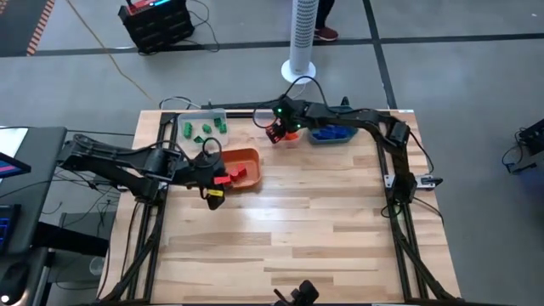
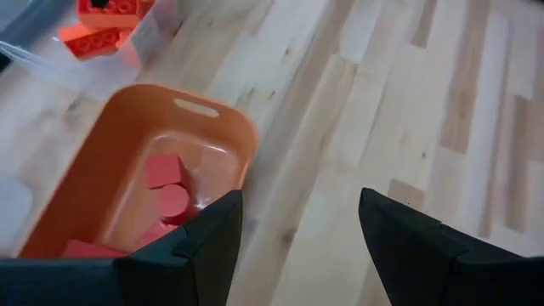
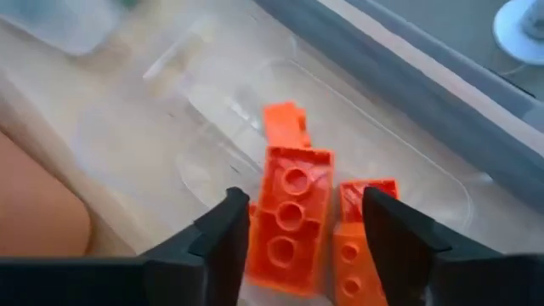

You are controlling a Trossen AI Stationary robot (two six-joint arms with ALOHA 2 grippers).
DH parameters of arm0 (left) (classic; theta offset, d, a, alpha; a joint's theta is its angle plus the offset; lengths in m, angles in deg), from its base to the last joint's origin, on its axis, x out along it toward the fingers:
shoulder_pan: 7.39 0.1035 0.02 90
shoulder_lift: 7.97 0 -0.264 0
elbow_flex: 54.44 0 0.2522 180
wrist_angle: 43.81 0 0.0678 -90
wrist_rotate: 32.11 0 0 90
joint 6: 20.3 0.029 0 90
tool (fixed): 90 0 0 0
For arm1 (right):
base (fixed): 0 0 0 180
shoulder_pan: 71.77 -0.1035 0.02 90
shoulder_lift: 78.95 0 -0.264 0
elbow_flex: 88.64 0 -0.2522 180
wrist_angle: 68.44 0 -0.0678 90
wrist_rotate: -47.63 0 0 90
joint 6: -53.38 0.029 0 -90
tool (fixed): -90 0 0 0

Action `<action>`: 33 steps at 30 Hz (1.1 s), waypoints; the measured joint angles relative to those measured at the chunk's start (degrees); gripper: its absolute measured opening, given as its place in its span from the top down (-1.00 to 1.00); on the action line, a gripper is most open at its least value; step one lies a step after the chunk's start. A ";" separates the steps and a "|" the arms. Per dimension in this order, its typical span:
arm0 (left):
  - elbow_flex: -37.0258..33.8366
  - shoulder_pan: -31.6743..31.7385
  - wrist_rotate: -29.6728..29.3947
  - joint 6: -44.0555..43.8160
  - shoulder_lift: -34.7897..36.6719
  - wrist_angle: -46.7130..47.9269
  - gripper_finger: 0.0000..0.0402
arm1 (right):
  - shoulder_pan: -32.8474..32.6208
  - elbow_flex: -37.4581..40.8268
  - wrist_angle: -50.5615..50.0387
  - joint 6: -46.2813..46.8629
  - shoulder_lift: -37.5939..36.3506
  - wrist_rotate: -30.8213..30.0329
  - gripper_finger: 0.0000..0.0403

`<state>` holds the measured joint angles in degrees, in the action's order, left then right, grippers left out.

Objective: Sort blocks
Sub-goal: Return to Home Position

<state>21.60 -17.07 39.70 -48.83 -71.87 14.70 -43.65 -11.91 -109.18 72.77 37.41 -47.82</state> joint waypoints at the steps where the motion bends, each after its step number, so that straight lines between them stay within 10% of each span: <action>1: 0.00 0.13 0.27 -0.48 0.06 -0.15 -0.14 | 0.14 0.02 -0.48 -0.39 -0.29 0.56 -0.16; 12: 0.00 6.12 8.04 -7.81 0.10 -0.28 -0.14 | -6.04 0.52 -1.26 -13.77 -16.36 0.89 -0.14; 23: -2.07 -9.30 -20.31 -7.81 2.81 -10.97 -0.08 | -19.48 25.73 12.54 -12.08 -44.00 -5.45 0.04; 33: -23.61 -6.41 -15.37 -7.85 6.31 -52.32 0.11 | -31.27 47.72 24.79 -2.59 -62.87 -11.62 0.11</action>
<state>-2.01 -23.47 24.32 -56.68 -65.56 -37.62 -74.92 35.80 -84.39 70.18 -25.46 -59.44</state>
